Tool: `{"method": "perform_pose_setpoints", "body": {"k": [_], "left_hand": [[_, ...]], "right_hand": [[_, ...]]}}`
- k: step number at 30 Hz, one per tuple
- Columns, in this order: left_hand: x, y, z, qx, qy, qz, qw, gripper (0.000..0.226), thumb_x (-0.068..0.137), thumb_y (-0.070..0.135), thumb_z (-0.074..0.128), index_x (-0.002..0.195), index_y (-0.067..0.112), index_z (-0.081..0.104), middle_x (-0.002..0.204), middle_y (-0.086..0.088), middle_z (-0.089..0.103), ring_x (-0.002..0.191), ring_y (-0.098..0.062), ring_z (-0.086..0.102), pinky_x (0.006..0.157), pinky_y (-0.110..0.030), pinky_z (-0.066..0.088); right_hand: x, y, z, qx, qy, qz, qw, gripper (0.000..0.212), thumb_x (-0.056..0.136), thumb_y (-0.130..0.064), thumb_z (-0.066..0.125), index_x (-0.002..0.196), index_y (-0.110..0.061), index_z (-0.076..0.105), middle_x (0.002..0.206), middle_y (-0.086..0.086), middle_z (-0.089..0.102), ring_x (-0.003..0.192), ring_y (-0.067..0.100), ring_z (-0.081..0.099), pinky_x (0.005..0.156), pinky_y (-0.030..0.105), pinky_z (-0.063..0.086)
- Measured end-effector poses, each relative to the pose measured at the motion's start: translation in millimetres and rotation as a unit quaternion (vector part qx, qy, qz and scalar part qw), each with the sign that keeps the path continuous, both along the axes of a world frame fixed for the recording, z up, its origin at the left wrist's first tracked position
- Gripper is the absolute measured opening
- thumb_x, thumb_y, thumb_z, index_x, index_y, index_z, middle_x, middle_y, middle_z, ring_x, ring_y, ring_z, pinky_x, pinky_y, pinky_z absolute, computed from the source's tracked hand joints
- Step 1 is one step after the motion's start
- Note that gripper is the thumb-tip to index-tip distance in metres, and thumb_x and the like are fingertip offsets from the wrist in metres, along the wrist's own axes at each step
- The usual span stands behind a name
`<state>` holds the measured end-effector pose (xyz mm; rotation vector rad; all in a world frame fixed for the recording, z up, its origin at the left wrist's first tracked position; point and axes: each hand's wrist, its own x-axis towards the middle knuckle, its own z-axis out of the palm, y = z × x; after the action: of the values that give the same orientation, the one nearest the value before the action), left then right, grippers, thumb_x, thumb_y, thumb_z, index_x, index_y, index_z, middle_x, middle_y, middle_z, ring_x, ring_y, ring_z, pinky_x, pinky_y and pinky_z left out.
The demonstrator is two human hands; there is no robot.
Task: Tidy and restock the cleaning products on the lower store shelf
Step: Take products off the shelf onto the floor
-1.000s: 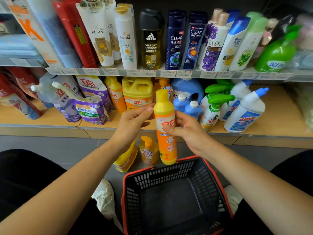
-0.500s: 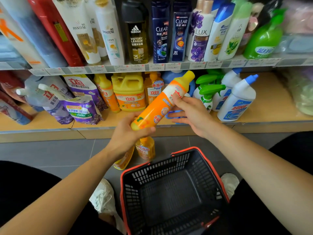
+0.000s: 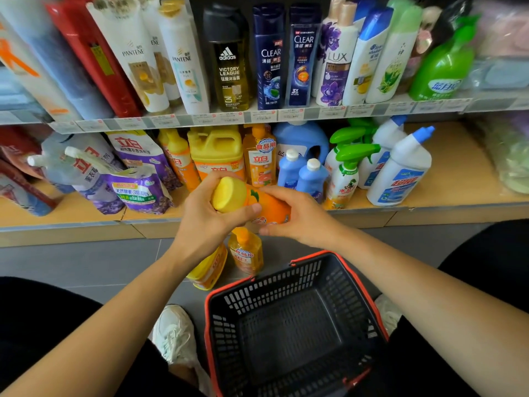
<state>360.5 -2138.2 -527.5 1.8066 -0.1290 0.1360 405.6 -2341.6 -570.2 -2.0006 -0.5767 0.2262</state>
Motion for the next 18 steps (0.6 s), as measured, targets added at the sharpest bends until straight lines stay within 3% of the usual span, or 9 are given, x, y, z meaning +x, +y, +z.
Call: {"method": "perform_pose_setpoints", "body": {"k": [3,7,10,13,18], "left_hand": [[-1,1,3,-0.010,0.014,-0.023,1.000,0.045,0.082,0.039,0.081,0.120,0.024,0.061,0.107,0.008,0.069,0.097,-0.017,0.071,0.071,-0.042,0.064],[-2,1,4,-0.018,0.009,-0.049,0.999,0.048,0.091,0.040,0.070,0.135,0.024,0.059,0.122,0.011,0.065,0.114,-0.012,0.065,0.086,-0.037,0.061],[-1,-1,7,-0.044,-0.004,-0.068,0.997,0.044,0.096,0.026,0.064,0.139,0.022,0.056,0.132,-0.003,0.063,0.123,-0.019,0.061,0.097,-0.037,0.056],[-1,-1,11,-0.065,-0.012,-0.095,0.993,0.045,0.094,0.017,0.057,0.138,0.020,0.058,0.130,-0.011,0.063,0.121,-0.016,0.060,0.096,-0.029,0.053],[0,1,12,-0.103,-0.014,-0.125,0.987,0.048,0.093,0.008,0.060,0.140,0.018,0.057,0.143,-0.007,0.059,0.134,-0.018,0.055,0.102,-0.032,0.052]], "right_hand": [[-1,1,-2,0.047,0.045,0.021,0.998,0.075,0.075,-0.021,0.087,0.141,-0.026,0.053,0.137,-0.005,0.059,0.125,0.013,0.057,0.104,0.046,0.049],[-2,2,-4,0.083,0.086,0.013,0.993,0.077,0.074,-0.012,0.086,0.143,-0.018,0.051,0.138,0.000,0.060,0.127,0.018,0.057,0.107,0.048,0.047],[-1,1,-6,0.102,0.121,0.023,0.987,0.069,0.075,-0.007,0.085,0.137,-0.019,0.057,0.129,0.000,0.066,0.120,0.015,0.062,0.102,0.038,0.051],[-3,1,-4,0.124,0.179,0.042,0.975,0.058,0.076,-0.001,0.082,0.126,-0.021,0.061,0.117,0.002,0.072,0.110,0.016,0.068,0.094,0.031,0.054],[-3,0,-5,0.162,0.236,0.055,0.957,0.057,0.077,0.003,0.079,0.127,-0.017,0.059,0.123,0.012,0.069,0.116,0.028,0.065,0.101,0.044,0.052]]}}
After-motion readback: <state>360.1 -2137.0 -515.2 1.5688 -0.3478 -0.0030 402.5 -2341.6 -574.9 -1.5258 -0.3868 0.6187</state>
